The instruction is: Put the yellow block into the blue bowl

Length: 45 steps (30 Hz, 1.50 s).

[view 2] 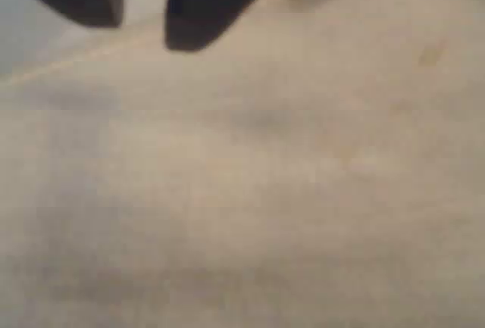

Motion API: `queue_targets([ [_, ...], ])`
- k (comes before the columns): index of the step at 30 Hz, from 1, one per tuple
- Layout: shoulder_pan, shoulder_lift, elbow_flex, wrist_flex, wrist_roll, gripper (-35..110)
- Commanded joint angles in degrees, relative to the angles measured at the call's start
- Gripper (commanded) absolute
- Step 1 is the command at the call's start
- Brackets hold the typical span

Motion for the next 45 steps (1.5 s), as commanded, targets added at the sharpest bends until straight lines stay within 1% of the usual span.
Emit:
queue_targets([
  [1, -0.97, 5.71, 3.25, -0.79, 0.18, 0],
  [32, -0.44, 5.71, 1.41, -1.67, 0.09, 0],
  [36, -0.70, 5.71, -5.19, -4.31, 0.09, 0],
  [40, -0.53, 5.10, -11.78, -10.46, -0.35, 2],
  [45, -1.14, 5.01, -16.70, -18.98, -7.29, 3],
])
